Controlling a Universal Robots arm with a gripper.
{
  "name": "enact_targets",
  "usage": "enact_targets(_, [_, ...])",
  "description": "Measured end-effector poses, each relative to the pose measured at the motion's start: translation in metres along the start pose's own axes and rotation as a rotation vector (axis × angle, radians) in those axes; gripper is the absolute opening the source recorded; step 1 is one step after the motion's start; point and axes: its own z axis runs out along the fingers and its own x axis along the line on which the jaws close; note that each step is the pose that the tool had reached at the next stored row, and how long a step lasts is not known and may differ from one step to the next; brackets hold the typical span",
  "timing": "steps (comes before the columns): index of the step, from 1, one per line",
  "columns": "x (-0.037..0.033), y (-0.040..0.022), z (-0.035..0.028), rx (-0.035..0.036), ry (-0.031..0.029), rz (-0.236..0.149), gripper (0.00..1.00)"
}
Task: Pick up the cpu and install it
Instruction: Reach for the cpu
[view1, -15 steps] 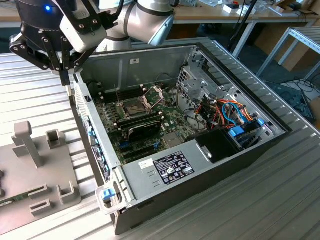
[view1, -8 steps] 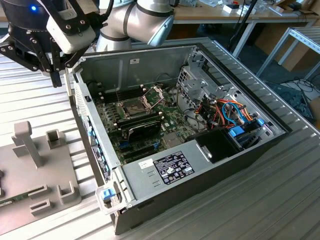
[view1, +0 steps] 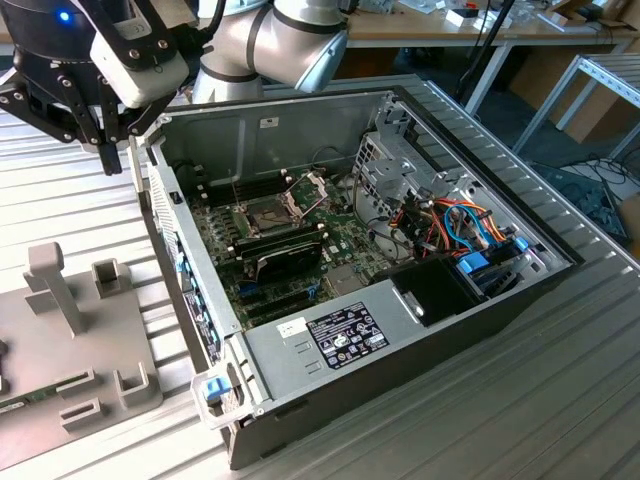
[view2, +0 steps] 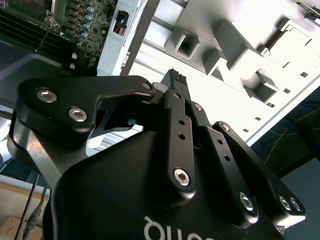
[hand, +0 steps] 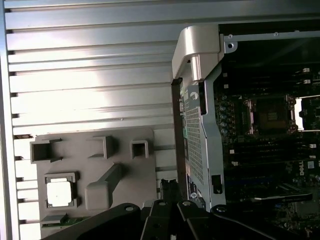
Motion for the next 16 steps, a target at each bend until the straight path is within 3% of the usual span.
enact_targets(16, [0.0046,-0.0004,-0.0001,0.0,0.0,0.0,0.11])
